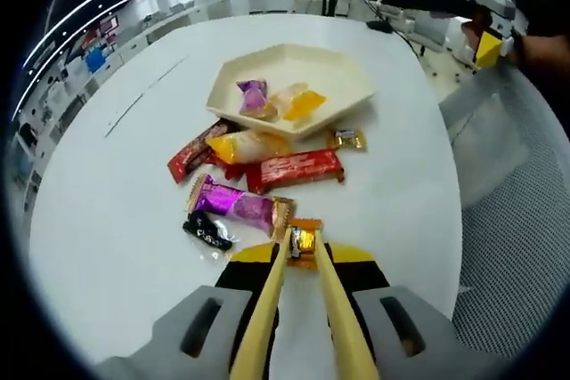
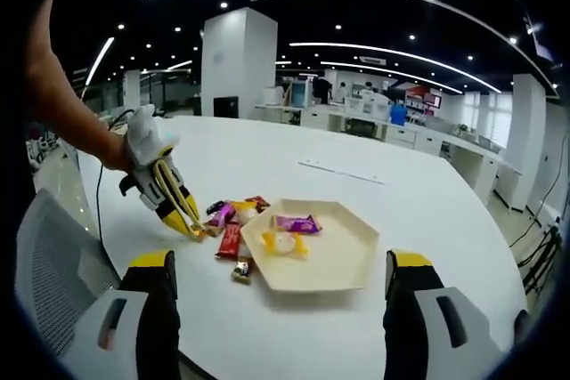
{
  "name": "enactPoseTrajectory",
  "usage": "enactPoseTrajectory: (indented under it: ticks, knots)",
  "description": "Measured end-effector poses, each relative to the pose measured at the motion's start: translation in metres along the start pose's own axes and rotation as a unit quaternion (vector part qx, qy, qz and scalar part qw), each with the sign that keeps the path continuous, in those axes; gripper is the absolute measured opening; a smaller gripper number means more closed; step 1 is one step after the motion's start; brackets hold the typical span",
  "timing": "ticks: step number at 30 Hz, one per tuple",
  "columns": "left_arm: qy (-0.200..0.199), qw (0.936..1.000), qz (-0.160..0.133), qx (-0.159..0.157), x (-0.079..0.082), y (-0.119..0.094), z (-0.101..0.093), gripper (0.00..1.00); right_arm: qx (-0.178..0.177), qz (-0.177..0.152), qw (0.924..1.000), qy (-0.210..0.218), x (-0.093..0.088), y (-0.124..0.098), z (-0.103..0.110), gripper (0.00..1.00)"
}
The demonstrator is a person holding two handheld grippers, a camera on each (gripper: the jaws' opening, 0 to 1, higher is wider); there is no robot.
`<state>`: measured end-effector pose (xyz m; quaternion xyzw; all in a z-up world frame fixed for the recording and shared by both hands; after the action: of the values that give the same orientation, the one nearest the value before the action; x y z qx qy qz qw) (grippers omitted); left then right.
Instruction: Place the target food into the container with the food tongs after gripping and lifting it, then release it inside without dropping or visibly crushing the food.
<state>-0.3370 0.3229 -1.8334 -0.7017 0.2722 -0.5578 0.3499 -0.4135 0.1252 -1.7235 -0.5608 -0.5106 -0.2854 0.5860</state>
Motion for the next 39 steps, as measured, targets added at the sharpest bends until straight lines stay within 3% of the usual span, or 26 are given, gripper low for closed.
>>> enactPoseTrajectory:
  ticks: [10, 16, 32, 39]
  knots:
    - [0.001, 0.9999, 0.004, -0.012, 0.001, -0.003, -0.007, 0.15, 0.002, 0.000, 1.0000, -0.002, 0.000, 0.000, 0.001, 0.95]
    - [0.004, 0.9999, -0.001, -0.016, 0.010, -0.010, -0.008, 0.16, 0.003, -0.001, 1.0000, -0.002, 0.000, 0.000, 0.001, 0.94]
    - [0.008, 0.9995, -0.022, -0.022, 0.047, -0.027, -0.006, 0.16, 0.002, -0.005, 1.0000, -0.003, 0.002, -0.001, 0.001, 0.93]
    - [0.010, 0.9990, -0.034, -0.027, 0.074, -0.027, -0.003, 0.16, 0.000, -0.007, 1.0000, -0.002, 0.003, -0.002, 0.000, 0.93]
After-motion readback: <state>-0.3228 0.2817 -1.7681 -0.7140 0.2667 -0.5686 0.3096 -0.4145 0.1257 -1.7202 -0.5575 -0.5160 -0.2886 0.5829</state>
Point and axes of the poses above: the point that each gripper's makers call its tool centre point, and the gripper's own axes: y roughly forward along the fingers, z roughly to its left, x roughly out of its top, the point moved 1 cm from there along -y, roughly backward along the fingers, and after that the axes turned 9 degrees about -x, right-handed, at the moved point
